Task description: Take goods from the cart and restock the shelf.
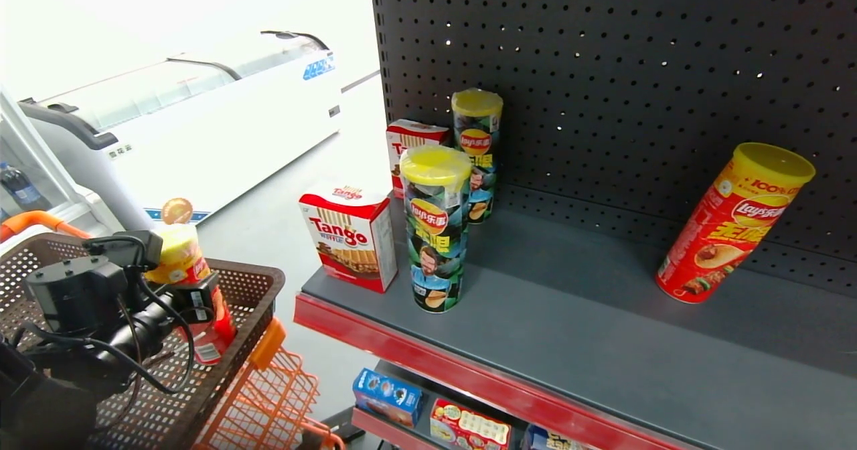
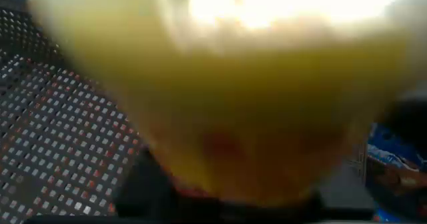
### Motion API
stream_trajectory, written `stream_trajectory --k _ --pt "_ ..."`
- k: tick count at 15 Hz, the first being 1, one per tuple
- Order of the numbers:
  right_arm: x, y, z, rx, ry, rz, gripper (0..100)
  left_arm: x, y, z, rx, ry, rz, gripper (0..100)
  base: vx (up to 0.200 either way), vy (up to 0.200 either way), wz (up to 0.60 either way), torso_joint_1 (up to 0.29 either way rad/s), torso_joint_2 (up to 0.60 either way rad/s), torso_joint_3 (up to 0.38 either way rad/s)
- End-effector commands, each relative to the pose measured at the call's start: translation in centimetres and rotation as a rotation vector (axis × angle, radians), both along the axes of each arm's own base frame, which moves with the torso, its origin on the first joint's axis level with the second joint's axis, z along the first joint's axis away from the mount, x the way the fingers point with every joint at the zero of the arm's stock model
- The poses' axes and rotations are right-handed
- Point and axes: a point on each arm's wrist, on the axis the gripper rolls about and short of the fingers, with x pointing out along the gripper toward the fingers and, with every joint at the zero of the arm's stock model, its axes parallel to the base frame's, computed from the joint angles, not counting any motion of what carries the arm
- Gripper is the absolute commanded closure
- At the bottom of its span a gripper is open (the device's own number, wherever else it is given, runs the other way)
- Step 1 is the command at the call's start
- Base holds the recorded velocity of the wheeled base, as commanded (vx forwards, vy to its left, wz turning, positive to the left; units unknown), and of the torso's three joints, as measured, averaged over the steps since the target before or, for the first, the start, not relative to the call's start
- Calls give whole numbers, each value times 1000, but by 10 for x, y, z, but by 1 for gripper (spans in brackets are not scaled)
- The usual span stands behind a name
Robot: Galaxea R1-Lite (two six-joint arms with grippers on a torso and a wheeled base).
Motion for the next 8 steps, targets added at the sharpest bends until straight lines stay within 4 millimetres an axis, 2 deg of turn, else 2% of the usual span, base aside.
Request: stream_trajectory --k 1,4,8 --pt "0 0 0 0 1 0 0 2 -2 -3 5 12 -9 100 0 0 0 0 0 0" --pt "0 0 0 0 1 0 0 -2 -3 3 44 1 -19 100 0 0 0 0 0 0" --pt "0 0 0 0 1 0 0 -16 -6 32 68 -89 -37 100 0 0 0 0 0 0"
